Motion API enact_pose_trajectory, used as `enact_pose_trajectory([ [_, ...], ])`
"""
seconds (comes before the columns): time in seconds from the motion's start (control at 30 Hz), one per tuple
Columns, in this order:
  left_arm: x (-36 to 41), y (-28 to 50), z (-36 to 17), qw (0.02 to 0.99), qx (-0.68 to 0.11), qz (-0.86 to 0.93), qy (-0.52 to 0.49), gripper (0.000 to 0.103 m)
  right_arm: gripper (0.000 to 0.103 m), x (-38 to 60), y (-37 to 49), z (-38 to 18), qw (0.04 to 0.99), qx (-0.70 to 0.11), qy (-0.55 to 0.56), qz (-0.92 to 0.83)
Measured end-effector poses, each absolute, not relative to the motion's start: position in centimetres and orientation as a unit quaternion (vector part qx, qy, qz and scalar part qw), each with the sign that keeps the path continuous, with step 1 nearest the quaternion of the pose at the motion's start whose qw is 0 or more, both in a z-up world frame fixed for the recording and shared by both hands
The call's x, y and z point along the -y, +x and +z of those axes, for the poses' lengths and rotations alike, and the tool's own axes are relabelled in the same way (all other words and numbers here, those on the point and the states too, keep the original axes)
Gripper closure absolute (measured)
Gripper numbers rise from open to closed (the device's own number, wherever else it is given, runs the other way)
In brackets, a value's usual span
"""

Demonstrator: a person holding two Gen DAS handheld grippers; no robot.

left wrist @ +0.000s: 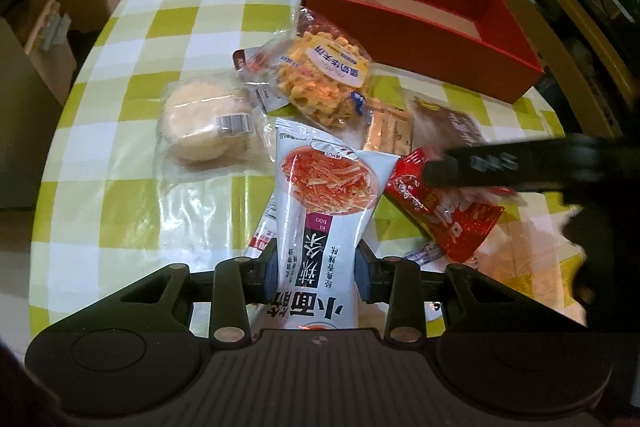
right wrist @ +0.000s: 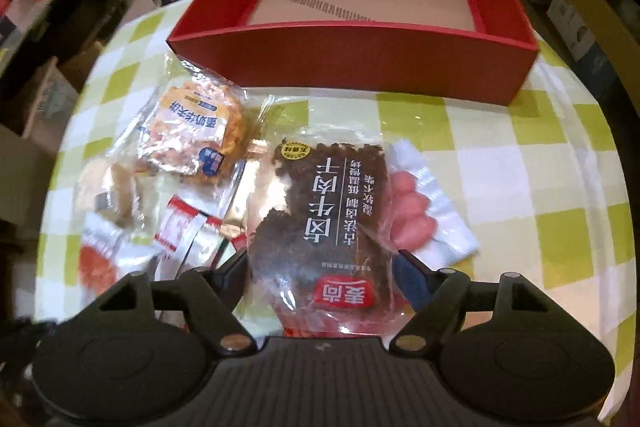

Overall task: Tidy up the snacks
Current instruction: 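Carry both bags into the red box and open both tools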

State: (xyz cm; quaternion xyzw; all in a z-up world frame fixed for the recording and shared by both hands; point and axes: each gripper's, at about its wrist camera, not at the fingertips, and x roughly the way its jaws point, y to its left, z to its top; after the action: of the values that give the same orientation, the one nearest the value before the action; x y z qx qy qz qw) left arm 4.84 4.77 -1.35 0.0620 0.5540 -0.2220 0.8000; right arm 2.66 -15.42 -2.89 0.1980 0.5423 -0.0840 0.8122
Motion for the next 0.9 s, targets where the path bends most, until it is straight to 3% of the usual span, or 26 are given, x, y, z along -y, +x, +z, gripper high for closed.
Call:
enact_pose_trajectory([
  [0.53,-1.2,5.8,0.6,0.825,-0.521,-0.212,0.049,0.059,0.020,19.5,-0.6,-1.0,0.861,-0.440,0.251,-0.054],
  [0.9,3.7,9.4,3.3,0.848,-0.476,-0.229,0.044,0.059,0.020,22.2,2.3,0.8,0.876,-0.398,0.265,-0.068],
])
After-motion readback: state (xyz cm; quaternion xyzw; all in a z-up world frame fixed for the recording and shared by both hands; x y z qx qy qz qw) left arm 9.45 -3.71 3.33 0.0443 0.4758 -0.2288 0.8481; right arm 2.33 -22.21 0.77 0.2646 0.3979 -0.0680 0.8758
